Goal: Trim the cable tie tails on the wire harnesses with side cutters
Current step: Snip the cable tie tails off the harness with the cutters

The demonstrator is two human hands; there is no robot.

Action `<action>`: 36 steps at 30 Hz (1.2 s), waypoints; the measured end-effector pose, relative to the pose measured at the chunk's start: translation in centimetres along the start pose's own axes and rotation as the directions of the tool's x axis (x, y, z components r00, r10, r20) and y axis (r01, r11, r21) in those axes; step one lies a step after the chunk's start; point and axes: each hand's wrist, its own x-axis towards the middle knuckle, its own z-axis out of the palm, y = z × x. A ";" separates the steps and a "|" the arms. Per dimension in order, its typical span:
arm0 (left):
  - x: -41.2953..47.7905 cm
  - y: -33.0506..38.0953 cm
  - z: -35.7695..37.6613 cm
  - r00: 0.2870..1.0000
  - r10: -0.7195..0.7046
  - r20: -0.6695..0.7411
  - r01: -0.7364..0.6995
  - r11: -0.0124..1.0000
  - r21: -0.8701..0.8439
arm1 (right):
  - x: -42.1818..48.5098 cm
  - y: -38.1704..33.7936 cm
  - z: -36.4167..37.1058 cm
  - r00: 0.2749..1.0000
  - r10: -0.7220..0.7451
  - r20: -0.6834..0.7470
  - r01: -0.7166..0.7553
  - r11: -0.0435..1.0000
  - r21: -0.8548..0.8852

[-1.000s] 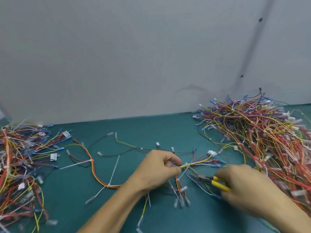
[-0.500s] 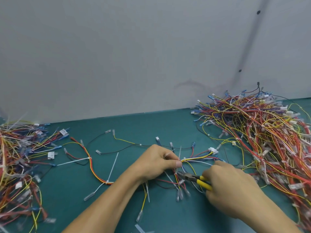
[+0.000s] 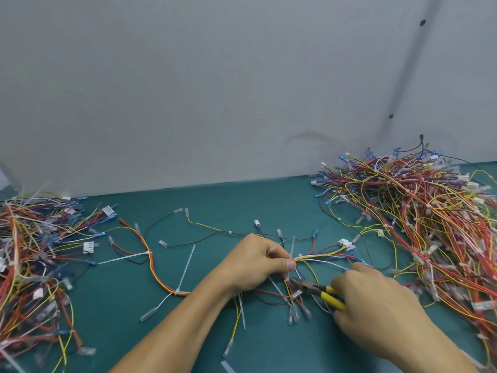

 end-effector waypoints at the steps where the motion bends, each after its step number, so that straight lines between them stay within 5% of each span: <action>1: 0.0 0.0 0.0 1.000 0.000 0.001 0.000 1.000 -0.001 | 0.0 -0.1 0.0 1.000 0.001 0.002 -0.001 1.000 -0.002; 23: -0.2 0.2 -0.1 1.000 -0.017 0.008 0.017 1.000 -0.007 | 0.4 -0.6 0.7 1.000 0.021 0.023 -0.019 0.997 -0.081; 28: -0.8 0.1 -0.2 0.996 -0.080 -0.048 0.066 0.967 -0.245 | 0.4 -0.4 0.9 1.000 0.008 0.001 -0.008 0.996 -0.087; 32: -1.2 -0.4 -1.4 0.970 -0.222 -0.099 0.122 0.795 -0.594 | 0.2 0.2 0.8 0.998 0.000 -0.063 -0.004 0.998 -0.064; 36: -1.5 -0.8 -2.0 0.953 -0.271 -0.133 0.155 0.817 -0.555 | 0.4 0.8 0.3 0.991 0.033 -0.132 -0.037 0.999 -0.030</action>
